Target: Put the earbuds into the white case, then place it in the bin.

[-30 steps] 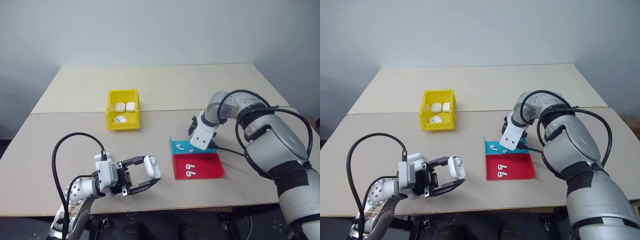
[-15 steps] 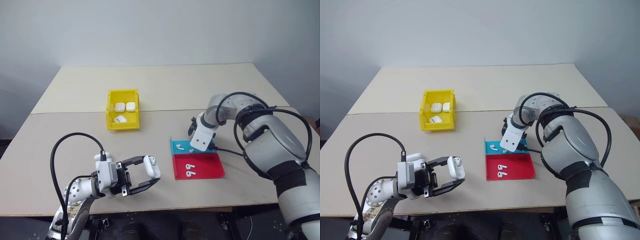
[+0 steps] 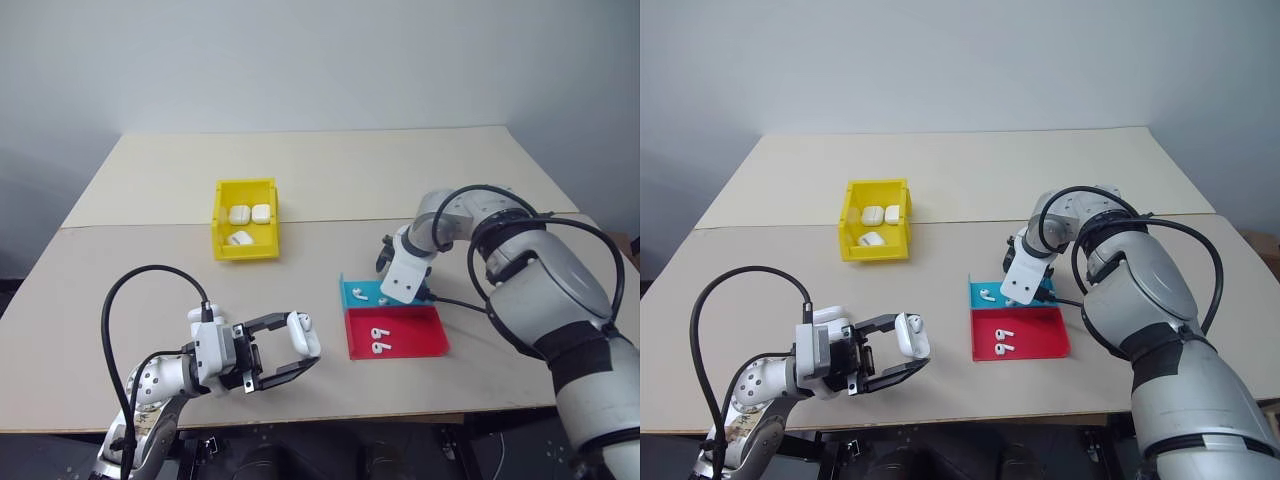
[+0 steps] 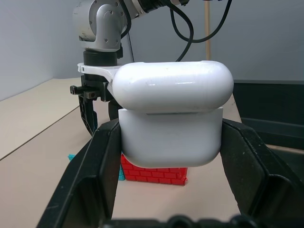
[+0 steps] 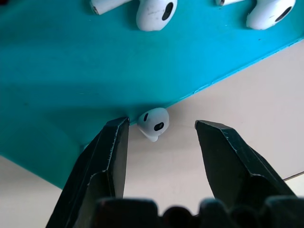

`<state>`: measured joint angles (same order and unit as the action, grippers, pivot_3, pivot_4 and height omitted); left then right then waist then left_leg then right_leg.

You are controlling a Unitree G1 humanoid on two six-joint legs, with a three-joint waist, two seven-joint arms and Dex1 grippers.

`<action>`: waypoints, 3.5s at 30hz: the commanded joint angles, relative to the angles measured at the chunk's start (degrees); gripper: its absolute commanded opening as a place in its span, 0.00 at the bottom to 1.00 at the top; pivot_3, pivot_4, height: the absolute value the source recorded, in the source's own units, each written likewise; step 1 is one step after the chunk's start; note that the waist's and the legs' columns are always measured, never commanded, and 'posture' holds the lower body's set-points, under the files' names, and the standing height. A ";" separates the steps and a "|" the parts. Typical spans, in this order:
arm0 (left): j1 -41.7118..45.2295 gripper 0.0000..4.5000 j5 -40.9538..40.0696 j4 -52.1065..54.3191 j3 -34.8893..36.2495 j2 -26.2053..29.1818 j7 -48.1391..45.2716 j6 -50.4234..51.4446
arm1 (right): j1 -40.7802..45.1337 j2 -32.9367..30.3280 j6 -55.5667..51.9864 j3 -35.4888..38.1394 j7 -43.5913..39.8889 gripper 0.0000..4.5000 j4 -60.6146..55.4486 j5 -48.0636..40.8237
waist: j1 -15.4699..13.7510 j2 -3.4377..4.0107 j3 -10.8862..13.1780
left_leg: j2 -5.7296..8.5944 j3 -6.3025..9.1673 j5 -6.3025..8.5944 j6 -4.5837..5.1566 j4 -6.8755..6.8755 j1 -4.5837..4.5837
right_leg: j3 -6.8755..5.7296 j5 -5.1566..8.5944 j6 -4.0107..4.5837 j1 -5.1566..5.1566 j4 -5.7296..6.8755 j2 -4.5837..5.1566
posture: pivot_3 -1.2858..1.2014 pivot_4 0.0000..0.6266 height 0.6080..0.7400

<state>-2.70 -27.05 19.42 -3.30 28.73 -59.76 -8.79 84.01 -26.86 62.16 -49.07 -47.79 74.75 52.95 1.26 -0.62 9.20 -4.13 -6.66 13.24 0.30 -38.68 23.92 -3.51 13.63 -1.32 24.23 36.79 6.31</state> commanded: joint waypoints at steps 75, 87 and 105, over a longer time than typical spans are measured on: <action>2.75 0.62 -0.17 -0.18 -0.59 0.15 -0.23 -0.35 | -0.68 -1.65 -2.26 8.49 -4.82 0.27 -0.60 -10.70 | 1.03 0.01 0.00 | -0.01 -0.01 0.00 -0.01 0.05 -0.06 | 0.02 0.01 0.02 -0.02 0.05 0.00 | 0.52 0.24 1.00; 8.79 0.62 -2.89 -1.10 -0.49 -1.92 1.03 3.35 | -28.48 -14.95 -41.19 41.23 -24.46 0.27 -54.04 -65.28 | -0.84 0.02 0.00 | -0.02 0.08 0.04 0.07 -0.01 -0.08 | -0.07 0.00 0.01 -0.18 -0.03 0.03 | 0.52 0.24 1.00; 25.68 0.62 -14.14 -3.26 -0.69 -7.74 -1.74 16.11 | -60.72 -17.72 -98.28 71.92 18.32 0.27 -113.77 -130.69 | -2.01 0.00 -0.03 | 0.06 0.22 0.27 0.47 -0.07 -0.09 | -0.05 0.00 -0.05 -0.32 -0.12 -0.04 | 0.52 0.24 1.00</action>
<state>21.99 -39.32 14.72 -4.05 20.97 -60.55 6.27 23.34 -43.68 -35.82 19.97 -29.69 -36.67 -73.70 -0.75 -0.62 9.17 -4.06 -6.45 13.51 0.78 -38.77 23.83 -3.56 13.62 -1.38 23.90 36.67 6.27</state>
